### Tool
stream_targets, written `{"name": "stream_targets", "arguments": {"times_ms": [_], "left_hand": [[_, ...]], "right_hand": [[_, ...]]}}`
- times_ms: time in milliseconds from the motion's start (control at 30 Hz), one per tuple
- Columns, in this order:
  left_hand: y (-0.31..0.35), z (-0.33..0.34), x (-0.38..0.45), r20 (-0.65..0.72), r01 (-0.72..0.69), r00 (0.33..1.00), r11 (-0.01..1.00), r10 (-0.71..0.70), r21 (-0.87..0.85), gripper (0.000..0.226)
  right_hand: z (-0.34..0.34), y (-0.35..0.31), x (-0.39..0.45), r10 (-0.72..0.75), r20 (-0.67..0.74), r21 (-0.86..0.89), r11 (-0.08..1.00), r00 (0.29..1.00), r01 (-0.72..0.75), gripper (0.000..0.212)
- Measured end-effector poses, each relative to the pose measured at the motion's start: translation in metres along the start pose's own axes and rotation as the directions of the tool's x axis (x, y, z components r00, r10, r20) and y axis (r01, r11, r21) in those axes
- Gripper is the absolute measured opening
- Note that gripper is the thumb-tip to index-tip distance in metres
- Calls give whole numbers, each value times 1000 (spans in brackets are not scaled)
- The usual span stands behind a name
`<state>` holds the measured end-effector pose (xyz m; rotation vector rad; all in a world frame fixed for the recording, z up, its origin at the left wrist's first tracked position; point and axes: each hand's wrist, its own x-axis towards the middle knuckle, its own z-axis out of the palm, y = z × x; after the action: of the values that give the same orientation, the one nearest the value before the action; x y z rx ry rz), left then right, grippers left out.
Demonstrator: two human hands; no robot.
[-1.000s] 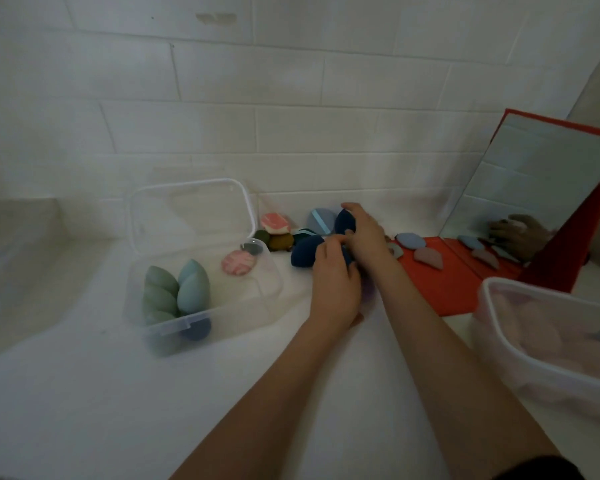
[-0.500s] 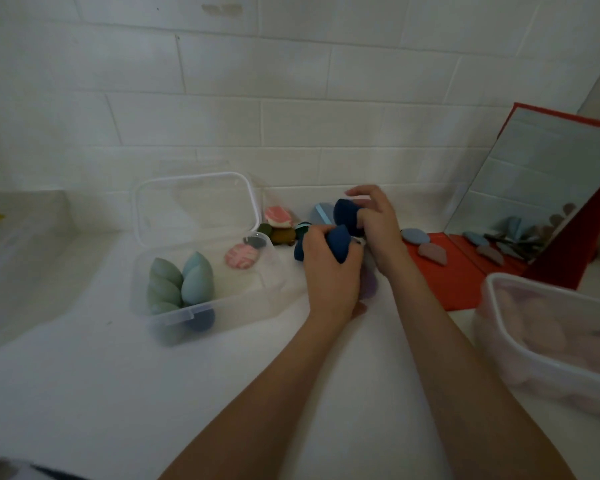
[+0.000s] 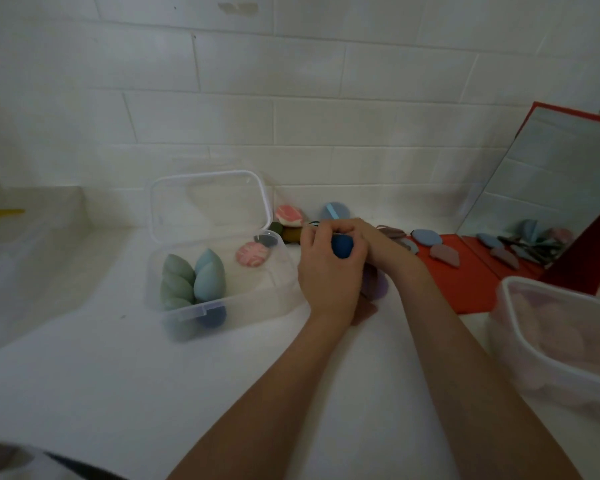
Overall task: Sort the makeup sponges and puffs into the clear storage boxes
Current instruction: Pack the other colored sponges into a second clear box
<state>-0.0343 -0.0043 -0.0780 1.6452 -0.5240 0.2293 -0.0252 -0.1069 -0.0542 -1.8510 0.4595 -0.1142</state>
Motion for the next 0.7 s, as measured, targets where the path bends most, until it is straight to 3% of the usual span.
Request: {"name": "stream_targets", "arguments": {"times_ms": [67, 133, 233, 333, 400, 500, 633, 700], "left_hand": [[2, -1, -1, 4, -30, 1000, 999, 30, 31, 16], [5, -1, -5, 27, -86, 996, 994, 84, 61, 20], [11, 1, -10, 97, -120, 989, 991, 115, 55, 24], [10, 0, -11, 70, -57, 996, 998, 55, 34, 38], [9, -3, -7, 39, 40, 998, 999, -40, -5, 47], [7, -5, -4, 90, 104, 991, 988, -94, -114, 55], [1, -1, -4, 216, 61, 976, 978, -17, -201, 61], [1, 0, -2, 197, 86, 980, 970, -41, -227, 56]], "right_hand": [[-2, 0, -1, -127, -146, -24, 992, 981, 125, 15], [-7, 0, -4, -170, -277, 69, 978, 946, 196, 12], [-9, 4, -5, -177, -306, 59, 977, 935, 204, 13], [-10, 2, -2, -142, -435, 89, 976, 889, 199, 32], [-16, -2, 1, -76, -521, 224, 949, 850, 222, 45], [-24, -7, -1, 0, -500, 403, 885, 866, 233, 51], [-14, -14, -10, -9, -319, 377, 916, 948, 136, 39], [-11, -22, -11, 64, -306, 345, 938, 950, 48, 28]]}}
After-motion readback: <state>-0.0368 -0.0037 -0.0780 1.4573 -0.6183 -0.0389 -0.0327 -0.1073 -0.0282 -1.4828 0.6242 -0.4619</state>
